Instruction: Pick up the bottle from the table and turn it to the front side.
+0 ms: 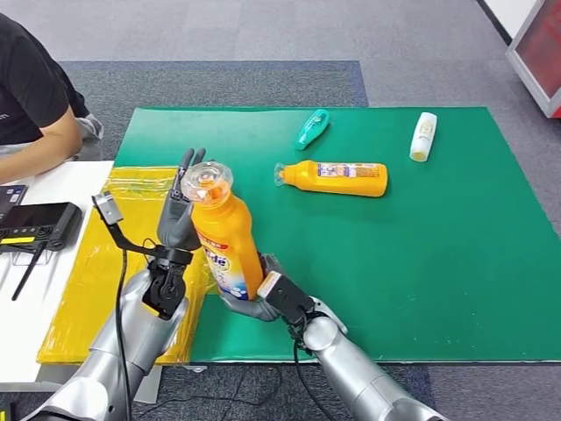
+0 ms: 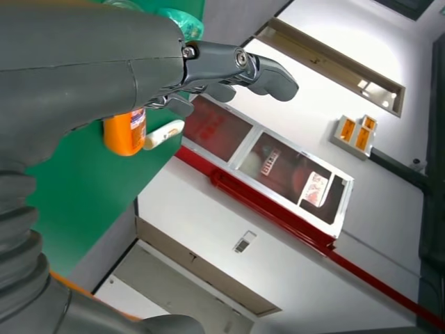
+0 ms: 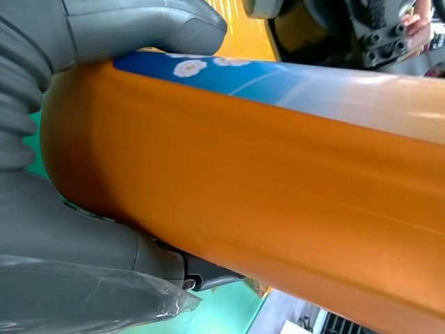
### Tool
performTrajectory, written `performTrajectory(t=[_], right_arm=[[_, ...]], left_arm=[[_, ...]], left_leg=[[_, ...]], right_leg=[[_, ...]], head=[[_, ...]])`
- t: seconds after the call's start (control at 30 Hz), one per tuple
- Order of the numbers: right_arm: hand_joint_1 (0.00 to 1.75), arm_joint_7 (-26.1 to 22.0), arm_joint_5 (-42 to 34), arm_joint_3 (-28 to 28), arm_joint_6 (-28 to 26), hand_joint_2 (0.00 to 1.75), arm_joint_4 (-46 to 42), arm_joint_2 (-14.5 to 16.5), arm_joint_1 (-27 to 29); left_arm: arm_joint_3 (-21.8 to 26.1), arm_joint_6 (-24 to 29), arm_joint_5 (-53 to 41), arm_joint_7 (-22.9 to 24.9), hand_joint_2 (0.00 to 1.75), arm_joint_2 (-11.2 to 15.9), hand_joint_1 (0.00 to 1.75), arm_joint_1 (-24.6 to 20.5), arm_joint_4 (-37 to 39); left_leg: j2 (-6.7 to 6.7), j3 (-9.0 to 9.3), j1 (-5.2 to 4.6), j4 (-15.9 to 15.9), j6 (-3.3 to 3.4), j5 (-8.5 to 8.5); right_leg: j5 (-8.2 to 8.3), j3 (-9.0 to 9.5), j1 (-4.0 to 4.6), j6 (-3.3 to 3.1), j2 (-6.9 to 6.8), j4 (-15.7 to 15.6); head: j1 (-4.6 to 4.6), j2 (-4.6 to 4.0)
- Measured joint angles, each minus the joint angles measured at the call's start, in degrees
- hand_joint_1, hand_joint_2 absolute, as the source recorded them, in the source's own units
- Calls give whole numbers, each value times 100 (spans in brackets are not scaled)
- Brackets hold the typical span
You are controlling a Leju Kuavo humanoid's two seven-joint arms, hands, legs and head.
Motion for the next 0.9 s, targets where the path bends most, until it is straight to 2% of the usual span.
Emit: performTrajectory(t=[0.33, 0.53, 0.67, 0.8, 0.9], right_arm=[[175, -28, -32, 132, 2, 175, -123, 0, -53], [175, 8, -122, 213, -38, 175, -206, -26, -62], [175, -82, -301, 211, 25, 175, -283, -113, -51], [175, -108, -369, 120, 65, 175, -364, -284, -42], [175, -101, -399, -13, -26, 175, -305, -370, -47]], left_arm=[[-50, -3, 155, 102, 175, -50, 0, -19, 249], [-109, 295, -153, -129, 175, -41, 0, 30, 256], [-128, 486, -236, -234, 175, -3, 0, 300, -165], [-141, 438, 84, -43, 175, 43, 0, 755, -940], [-236, 652, 44, 34, 175, 55, 0, 1077, -1476]], left_leg=[[1, -2, 0, 0, 0, 0], [0, -4, 0, 0, 0, 1], [1, -5, 0, 0, 1, 1], [0, -7, 0, 0, 1, 0], [0, -10, -1, 0, 3, -1]], right_leg=[[1, -2, 0, -1, 1, 0], [2, -3, 0, -1, 0, 1], [2, -4, 0, -1, 0, 1], [0, -5, -1, -1, 0, 0], [0, -6, -1, -1, 0, -1]], head=[[0, 0], [0, 0], [1, 0], [1, 0], [1, 0]])
